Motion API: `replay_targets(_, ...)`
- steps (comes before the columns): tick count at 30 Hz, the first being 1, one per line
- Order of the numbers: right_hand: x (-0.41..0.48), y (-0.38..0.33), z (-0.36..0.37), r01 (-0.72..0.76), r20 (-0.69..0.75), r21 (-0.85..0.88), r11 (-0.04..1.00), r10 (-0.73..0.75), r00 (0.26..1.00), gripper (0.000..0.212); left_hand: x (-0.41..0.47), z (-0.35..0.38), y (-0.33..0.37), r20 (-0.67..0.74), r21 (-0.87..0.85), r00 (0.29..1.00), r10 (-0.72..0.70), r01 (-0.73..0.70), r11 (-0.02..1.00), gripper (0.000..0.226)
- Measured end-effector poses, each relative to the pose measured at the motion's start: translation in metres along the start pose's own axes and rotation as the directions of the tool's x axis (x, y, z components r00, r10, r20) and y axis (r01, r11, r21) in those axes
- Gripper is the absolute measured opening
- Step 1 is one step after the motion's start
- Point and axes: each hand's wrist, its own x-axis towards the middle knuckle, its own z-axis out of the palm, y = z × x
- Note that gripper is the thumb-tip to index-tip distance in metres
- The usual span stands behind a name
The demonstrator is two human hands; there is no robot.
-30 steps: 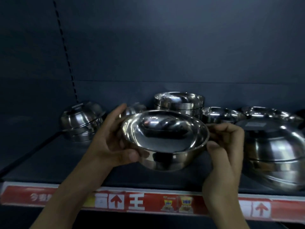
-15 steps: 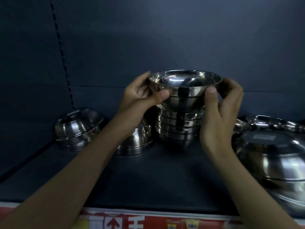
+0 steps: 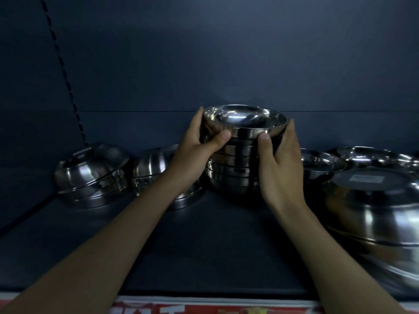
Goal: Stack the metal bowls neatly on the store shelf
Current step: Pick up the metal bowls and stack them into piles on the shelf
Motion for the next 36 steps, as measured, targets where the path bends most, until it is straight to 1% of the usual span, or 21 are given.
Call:
replay_targets(5, -0.002, 0.004, -0.002, -0.001, -0.001, -0.076, 0.997, 0.001, 1.000, 0.074, -0.006, 0.001, -0.003, -0.005, 0.042, 0.999, -0.037, 0.037, 0.998, 0.107)
replay_targets(8, -0.005, 0.005, -0.003, 0.000, 0.007, -0.114, 0.993, 0.001, 1.000, 0.075, -0.007, 0.001, -0.003, -0.026, 0.049, 0.998, -0.053, 0.054, 0.997, 0.097)
replay_targets(12, -0.006, 0.006, -0.004, 0.003, 0.002, -0.138, 0.990, -0.003, 1.000, 0.076, -0.012, 0.002, -0.001, -0.020, 0.055, 0.996, -0.087, 0.088, 0.995, 0.102)
replay_targets(16, -0.008, 0.006, -0.004, 0.001, -0.003, -0.153, 0.988, -0.002, 1.000, 0.074, -0.014, 0.003, -0.002, -0.022, 0.048, 0.996, -0.089, 0.090, 0.995, 0.094)
replay_targets(17, -0.008, 0.006, -0.004, 0.001, -0.003, -0.155, 0.988, -0.001, 1.000, 0.074, -0.015, 0.003, -0.001, -0.024, 0.052, 0.995, -0.095, 0.096, 0.994, 0.090)
replay_targets(18, -0.009, 0.006, -0.004, 0.000, -0.003, -0.159, 0.987, -0.001, 1.000, 0.073, -0.015, 0.003, -0.002, -0.023, 0.057, 0.995, -0.099, 0.100, 0.993, 0.080)
replay_targets(20, -0.010, 0.005, -0.004, -0.001, 0.004, -0.162, 0.987, 0.002, 1.000, 0.073, -0.016, 0.003, -0.001, -0.006, 0.075, 0.994, -0.108, 0.108, 0.991, 0.049)
replay_targets(21, -0.010, 0.005, -0.005, 0.000, 0.010, -0.163, 0.987, 0.002, 1.000, 0.073, -0.017, 0.004, 0.002, -0.006, 0.070, 0.993, -0.114, 0.114, 0.991, 0.045)
replay_targets(22, -0.011, 0.005, -0.006, 0.003, 0.017, -0.165, 0.986, 0.000, 1.000, 0.071, -0.019, 0.004, 0.008, -0.009, 0.061, 0.993, -0.118, 0.118, 0.991, 0.052)
replay_targets(24, -0.012, 0.003, -0.008, 0.013, 0.021, -0.173, 0.985, -0.010, 1.000, 0.067, -0.027, -0.002, 0.023, -0.028, 0.042, 0.992, -0.126, 0.127, 0.991, 0.077)
replay_targets(26, -0.013, 0.002, -0.011, 0.038, -0.029, -0.171, 0.984, -0.043, 0.999, 0.065, -0.040, -0.017, 0.041, -0.044, 0.062, 0.994, -0.095, 0.098, 0.993, 0.074)
replay_targets(28, -0.014, -0.001, -0.014, 0.092, -0.112, -0.167, 0.982, -0.111, 0.988, 0.058, -0.060, -0.041, 0.052, -0.085, 0.138, 0.995, -0.049, 0.061, 0.989, 0.060)
replay_targets(30, -0.014, -0.007, -0.017, 0.171, -0.171, -0.180, 0.969, -0.202, 0.964, 0.048, -0.082, -0.069, 0.056, -0.157, 0.196, 0.987, -0.012, 0.044, 0.980, 0.044)
replay_targets(31, -0.014, -0.012, -0.019, 0.210, -0.187, -0.187, 0.960, -0.245, 0.951, 0.043, -0.090, -0.083, 0.054, -0.199, 0.216, 0.980, -0.002, 0.046, 0.975, 0.040)
replay_targets(33, -0.019, -0.030, -0.020, 0.274, -0.195, -0.172, 0.946, -0.306, 0.932, 0.036, -0.102, -0.110, 0.045, -0.259, 0.246, 0.966, -0.023, 0.089, 0.965, 0.038)
replay_targets(34, -0.023, -0.043, -0.018, 0.298, -0.187, -0.142, 0.944, -0.321, 0.928, 0.032, -0.108, -0.120, 0.041, -0.265, 0.260, 0.963, -0.044, 0.115, 0.959, 0.040)
replay_targets(36, -0.032, -0.071, -0.010, 0.319, -0.115, -0.064, 0.945, -0.325, 0.939, 0.024, -0.118, -0.131, 0.034, -0.274, 0.278, 0.959, -0.070, 0.149, 0.949, 0.046)
